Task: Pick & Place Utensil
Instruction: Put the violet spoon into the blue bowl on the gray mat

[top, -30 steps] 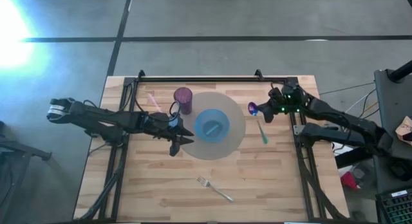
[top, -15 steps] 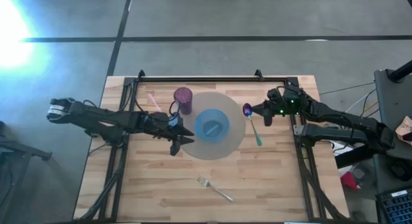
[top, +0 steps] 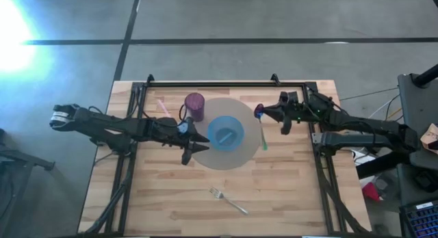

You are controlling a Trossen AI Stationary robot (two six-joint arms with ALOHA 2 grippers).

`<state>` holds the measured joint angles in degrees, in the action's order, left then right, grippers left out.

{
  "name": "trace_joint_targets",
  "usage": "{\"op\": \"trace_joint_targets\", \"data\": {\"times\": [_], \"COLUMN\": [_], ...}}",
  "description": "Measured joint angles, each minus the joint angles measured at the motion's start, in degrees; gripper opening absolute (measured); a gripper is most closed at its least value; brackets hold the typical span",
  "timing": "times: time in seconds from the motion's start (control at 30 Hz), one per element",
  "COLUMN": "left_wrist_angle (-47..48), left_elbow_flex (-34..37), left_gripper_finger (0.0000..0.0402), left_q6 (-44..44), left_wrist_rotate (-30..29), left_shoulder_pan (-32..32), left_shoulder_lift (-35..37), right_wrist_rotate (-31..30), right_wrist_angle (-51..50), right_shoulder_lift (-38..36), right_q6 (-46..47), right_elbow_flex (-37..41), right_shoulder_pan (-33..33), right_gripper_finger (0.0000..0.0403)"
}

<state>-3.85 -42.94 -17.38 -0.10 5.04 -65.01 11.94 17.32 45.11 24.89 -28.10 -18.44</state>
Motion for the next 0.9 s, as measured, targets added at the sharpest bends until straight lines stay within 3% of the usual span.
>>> {"op": "trace_joint_targets", "data": {"times": [0.13, 0.33, 0.67, 0.9], "left_wrist_angle": [-0.4, -2.2, -2.2, -2.2], "left_elbow_flex": [0.0, -0.2, -5.3, -8.9], "left_gripper_finger": [0.0140, 0.0144, 0.0225, 0.0233], "left_q6": [3.0, 4.3, 4.9, 5.9], "left_wrist_rotate": [0.0, 0.0, -3.6, -3.8], "left_shoulder_pan": [0.0, 0.0, 0.0, 0.0], "left_shoulder_lift": [-0.2, -1.0, -7.2, -11.3], "right_wrist_rotate": [-0.4, -6.4, -9.3, -10.9], "right_wrist_angle": [1.9, 4.6, 17.7, 26.1], "right_shoulder_lift": [2.4, 7.2, 15.4, 21.2], "right_q6": [-1.4, -3.2, -6.8, -9.2], "right_elbow_flex": [0.0, 0.0, -0.8, -2.6], "right_shoulder_pan": [2.3, 6.0, 10.3, 12.5], "right_gripper_finger": [0.0008, 0.0008, 0.0008, 0.0008]}}
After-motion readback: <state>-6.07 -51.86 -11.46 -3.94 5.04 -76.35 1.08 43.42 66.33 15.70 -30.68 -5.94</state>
